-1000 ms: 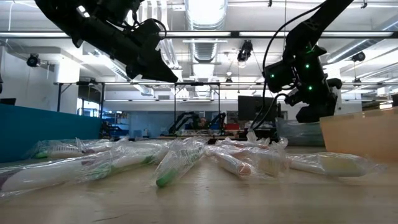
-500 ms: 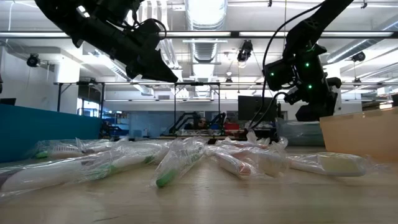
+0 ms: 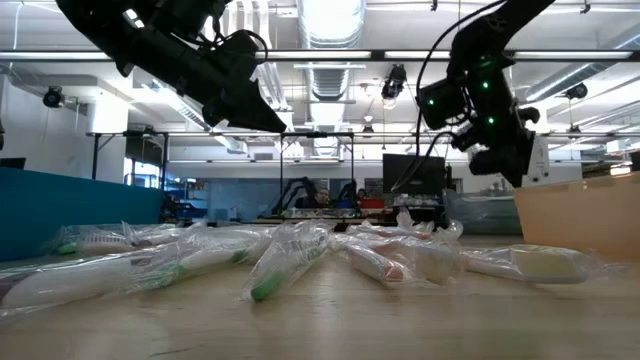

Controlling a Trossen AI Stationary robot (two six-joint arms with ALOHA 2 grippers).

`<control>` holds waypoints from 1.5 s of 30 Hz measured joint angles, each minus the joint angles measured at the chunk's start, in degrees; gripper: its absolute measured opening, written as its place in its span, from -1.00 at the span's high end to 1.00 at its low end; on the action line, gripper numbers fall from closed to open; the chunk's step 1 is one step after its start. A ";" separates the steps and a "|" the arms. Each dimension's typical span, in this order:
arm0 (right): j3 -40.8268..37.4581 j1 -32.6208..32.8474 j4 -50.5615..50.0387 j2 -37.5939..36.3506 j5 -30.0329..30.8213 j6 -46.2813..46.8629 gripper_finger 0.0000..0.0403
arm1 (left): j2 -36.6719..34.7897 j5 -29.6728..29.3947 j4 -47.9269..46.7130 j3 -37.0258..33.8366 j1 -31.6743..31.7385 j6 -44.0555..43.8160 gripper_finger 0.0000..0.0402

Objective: Pick & Place Toothbrushes
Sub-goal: Put the purple toothbrush into the orange bin

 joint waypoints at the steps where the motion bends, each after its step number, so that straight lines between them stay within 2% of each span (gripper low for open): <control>1: 1.00 0.00 -0.96 0.00 0.01 0.00 0.06 | 0.00 0.00 0.01 0.00 0.00 0.01 0.67; 12: 15.33 0.12 -9.93 0.00 0.00 0.49 0.18 | 0.00 0.00 0.00 0.00 0.00 0.06 0.67; 25: 30.28 4.53 -10.88 0.00 -2.80 0.70 0.43 | 0.00 0.00 0.02 0.00 0.00 0.06 0.67; 34: 33.31 12.34 -10.70 0.00 -3.06 1.07 0.64 | 0.00 0.00 0.02 0.00 0.02 0.06 0.67; 45: 33.26 21.70 -10.44 0.00 -3.06 7.70 0.84 | 0.00 0.00 0.01 0.00 0.02 0.04 0.67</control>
